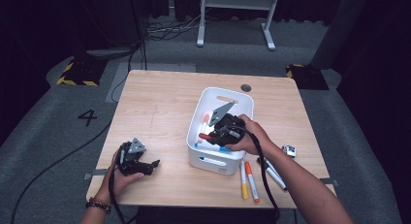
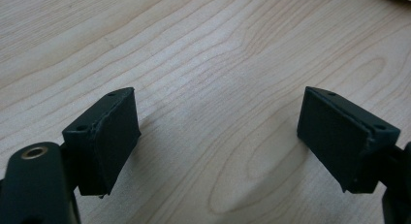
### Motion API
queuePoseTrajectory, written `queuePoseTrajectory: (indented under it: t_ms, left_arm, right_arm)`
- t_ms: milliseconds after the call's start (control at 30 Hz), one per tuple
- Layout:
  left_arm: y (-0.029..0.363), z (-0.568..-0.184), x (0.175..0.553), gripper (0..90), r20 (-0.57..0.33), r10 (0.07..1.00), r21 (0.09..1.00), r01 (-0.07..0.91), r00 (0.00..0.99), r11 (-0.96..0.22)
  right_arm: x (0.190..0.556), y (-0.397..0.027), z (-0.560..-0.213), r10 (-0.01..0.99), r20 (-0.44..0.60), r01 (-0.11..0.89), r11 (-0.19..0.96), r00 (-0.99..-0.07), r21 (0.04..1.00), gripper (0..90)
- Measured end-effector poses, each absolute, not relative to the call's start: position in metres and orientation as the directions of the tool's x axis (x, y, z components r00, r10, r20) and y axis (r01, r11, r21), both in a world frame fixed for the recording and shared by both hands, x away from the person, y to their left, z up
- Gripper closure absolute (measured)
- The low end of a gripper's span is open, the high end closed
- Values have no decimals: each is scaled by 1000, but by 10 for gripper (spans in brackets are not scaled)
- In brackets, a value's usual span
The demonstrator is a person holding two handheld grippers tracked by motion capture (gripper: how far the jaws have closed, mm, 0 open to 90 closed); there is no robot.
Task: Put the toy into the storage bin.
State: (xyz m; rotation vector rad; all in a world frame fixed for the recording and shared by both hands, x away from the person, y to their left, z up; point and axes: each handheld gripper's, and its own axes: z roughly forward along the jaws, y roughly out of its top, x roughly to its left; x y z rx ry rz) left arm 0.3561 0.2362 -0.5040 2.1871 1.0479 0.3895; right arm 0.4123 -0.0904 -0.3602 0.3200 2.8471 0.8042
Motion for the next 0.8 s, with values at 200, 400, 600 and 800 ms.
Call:
queuePoseTrajectory:
  t_ms: [200,400,600,800]
  left_arm:
    - [236,-504,356,152,-19,774,684,572,633,-452]
    - [236,-504,356,152,-16,772,682,571,636,-456]
    - [236,-504,356,152,-16,770,684,568,638,-457]
    - [236,-504,356,152,-18,770,683,570,637,-456]
  right_arm:
    - [411,-87,-367,247,-73,180,851,-966,493,743]
    - [411,-86,-371,253,-55,201,867,-966,456,684]
    - [407,-103,-354,293,-102,191,812,-951,551,618]
    - [388,-156,-324,393,-143,190,693,-908,695,603]
